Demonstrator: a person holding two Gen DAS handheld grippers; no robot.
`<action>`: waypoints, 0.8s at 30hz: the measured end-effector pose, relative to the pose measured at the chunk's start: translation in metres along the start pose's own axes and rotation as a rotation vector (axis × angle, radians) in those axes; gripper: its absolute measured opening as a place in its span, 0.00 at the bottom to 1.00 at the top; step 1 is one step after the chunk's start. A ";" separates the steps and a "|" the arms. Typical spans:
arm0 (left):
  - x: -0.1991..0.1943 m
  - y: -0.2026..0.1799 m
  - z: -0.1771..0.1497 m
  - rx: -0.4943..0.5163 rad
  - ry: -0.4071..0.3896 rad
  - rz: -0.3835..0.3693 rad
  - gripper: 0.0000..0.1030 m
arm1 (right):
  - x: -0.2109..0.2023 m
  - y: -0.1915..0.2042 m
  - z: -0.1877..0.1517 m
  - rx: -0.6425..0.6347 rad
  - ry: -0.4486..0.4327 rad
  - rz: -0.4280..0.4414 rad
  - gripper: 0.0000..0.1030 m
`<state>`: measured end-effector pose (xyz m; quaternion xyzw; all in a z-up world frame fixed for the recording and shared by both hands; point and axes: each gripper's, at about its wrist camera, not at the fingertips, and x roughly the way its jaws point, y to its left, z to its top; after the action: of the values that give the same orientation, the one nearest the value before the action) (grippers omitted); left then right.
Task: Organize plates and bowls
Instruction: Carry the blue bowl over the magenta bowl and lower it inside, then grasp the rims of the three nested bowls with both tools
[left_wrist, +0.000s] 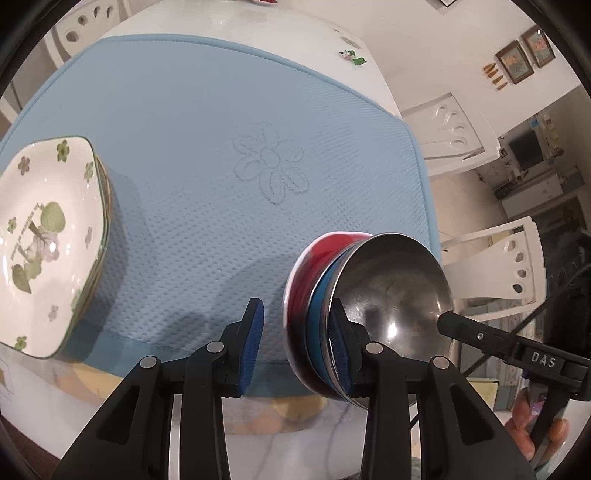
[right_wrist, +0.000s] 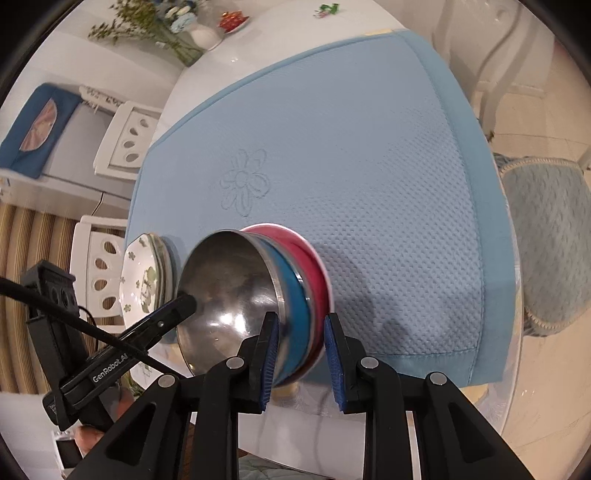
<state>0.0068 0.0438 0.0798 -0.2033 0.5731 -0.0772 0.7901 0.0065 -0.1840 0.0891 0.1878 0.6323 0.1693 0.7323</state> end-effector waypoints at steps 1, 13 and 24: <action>0.000 0.000 -0.001 0.001 0.003 -0.006 0.31 | -0.001 -0.003 -0.001 0.011 -0.009 0.012 0.24; 0.004 0.005 -0.003 -0.027 -0.023 -0.058 0.62 | 0.020 0.002 -0.013 -0.050 -0.037 -0.056 0.51; 0.026 0.006 0.001 -0.001 -0.012 -0.096 0.60 | 0.045 0.004 -0.006 -0.142 -0.026 -0.051 0.51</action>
<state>0.0162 0.0400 0.0547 -0.2316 0.5580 -0.1133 0.7888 0.0068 -0.1578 0.0515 0.1215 0.6136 0.1924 0.7561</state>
